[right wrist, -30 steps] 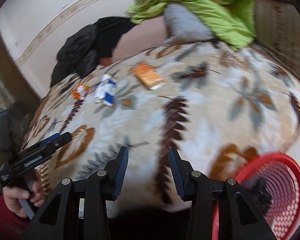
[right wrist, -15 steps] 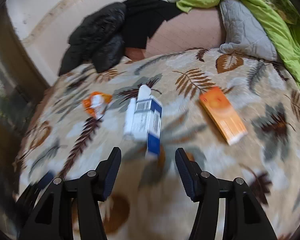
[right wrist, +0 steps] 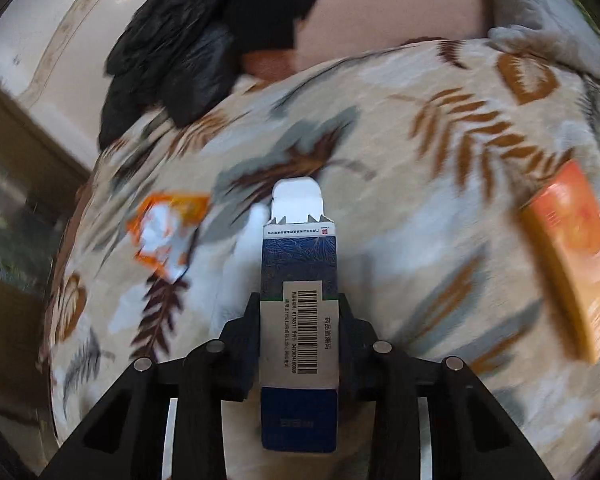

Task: Collect trash
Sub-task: 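Grasp the white bottle with the left gripper while the right gripper holds the medicine box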

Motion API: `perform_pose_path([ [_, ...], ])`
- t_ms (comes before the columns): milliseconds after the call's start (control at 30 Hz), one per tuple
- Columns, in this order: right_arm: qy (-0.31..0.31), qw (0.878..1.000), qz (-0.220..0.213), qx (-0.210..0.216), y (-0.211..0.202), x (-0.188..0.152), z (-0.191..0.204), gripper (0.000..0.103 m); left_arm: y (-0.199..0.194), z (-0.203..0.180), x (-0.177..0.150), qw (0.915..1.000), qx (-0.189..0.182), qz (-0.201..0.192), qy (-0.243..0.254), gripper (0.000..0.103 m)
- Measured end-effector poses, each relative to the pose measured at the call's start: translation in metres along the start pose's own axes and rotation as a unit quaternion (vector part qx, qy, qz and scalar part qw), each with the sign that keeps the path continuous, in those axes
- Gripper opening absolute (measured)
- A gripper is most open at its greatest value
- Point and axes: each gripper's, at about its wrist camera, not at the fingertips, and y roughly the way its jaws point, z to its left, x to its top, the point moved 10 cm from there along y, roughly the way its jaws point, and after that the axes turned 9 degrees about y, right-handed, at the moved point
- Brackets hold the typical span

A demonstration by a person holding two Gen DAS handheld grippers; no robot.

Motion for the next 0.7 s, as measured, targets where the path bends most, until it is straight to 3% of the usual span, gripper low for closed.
perform_pose_path([
  [133,-0.006,1.000,-0.010,0.023,-0.024,-0.027,0.015,0.036,0.000,0.004,0.002,1.0000,-0.003,-0.001,-0.008,0.073],
  [300,0.027,0.998,-0.054,-0.013,-0.074,-0.067,-0.005,0.036,0.006,-0.003,0.013,0.9997,-0.025,-0.002,-0.004,0.073],
  [433,0.026,0.995,-0.092,-0.026,-0.099,-0.096,-0.017,0.036,0.012,-0.025,0.033,0.9980,-0.062,-0.002,0.007,0.073],
  [533,0.035,0.993,-0.111,-0.024,-0.109,-0.090,-0.026,0.036,0.028,-0.053,0.053,0.9953,-0.092,0.017,0.026,0.071],
  [700,0.055,0.990,-0.124,-0.032,-0.111,-0.082,-0.039,0.036,0.071,-0.073,0.079,0.9951,-0.076,0.051,0.038,0.059],
])
